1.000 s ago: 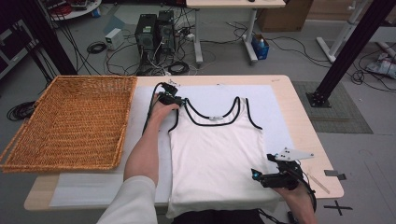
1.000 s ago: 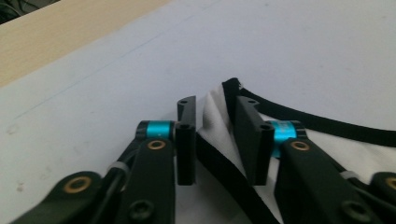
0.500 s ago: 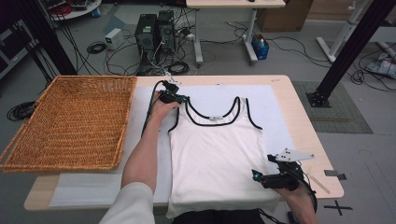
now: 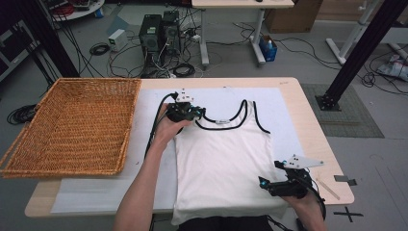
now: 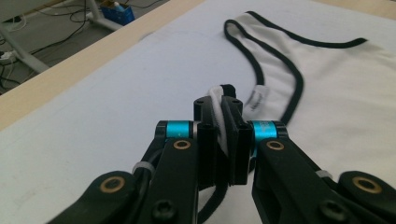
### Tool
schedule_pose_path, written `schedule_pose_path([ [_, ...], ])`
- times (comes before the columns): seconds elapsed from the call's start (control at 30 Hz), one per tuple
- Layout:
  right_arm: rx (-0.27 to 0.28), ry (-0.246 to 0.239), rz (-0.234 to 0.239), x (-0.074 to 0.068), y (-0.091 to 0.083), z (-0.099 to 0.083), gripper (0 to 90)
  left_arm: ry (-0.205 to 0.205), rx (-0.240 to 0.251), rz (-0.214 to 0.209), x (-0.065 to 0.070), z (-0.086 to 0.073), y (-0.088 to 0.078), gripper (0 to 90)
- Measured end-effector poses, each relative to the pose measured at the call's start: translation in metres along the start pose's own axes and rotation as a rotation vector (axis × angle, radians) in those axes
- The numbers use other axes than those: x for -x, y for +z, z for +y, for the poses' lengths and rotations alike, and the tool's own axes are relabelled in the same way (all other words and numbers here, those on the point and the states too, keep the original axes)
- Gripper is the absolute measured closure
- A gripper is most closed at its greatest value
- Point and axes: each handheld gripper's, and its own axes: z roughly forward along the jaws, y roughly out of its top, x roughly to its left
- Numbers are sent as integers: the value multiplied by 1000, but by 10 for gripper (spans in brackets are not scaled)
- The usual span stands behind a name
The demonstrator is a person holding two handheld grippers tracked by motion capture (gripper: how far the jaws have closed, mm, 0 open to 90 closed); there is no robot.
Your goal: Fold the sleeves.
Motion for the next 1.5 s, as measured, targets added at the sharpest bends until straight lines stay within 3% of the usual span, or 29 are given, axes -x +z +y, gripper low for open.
schedule_pose_path([
  [0.17, 5, 2, 3, 0, 0, -2, 119, -34, 22, -24, 19, -13, -11, 846],
  [0.4, 13, 3, 6, 1, -1, -2, 118, -89, 11, -40, 36, -36, -19, 845],
  [0.6, 22, 20, 7, 3, -4, -3, 119, -114, 24, -56, 55, -48, -32, 844],
  [0.83, 30, 18, 10, 2, -5, -1, 118, -154, 43, -80, 86, -63, -46, 844],
  [0.97, 30, 25, 12, 2, -4, 0, 118, -142, 20, -94, 107, -73, -47, 844],
  [1.03, 28, 20, 12, 1, -4, 0, 119, -157, 21, -99, 114, -78, -46, 844],
  [1.33, 28, 21, 9, 1, -5, -1, 118, -167, 6, -105, 134, -88, -51, 844],
  [1.43, 30, 25, 10, 2, -5, -1, 118, -183, 18, -120, 139, -89, -55, 844],
  [1.5, 30, 29, 9, 2, -5, -1, 119, -172, 13, -131, 143, -89, -56, 844],
])
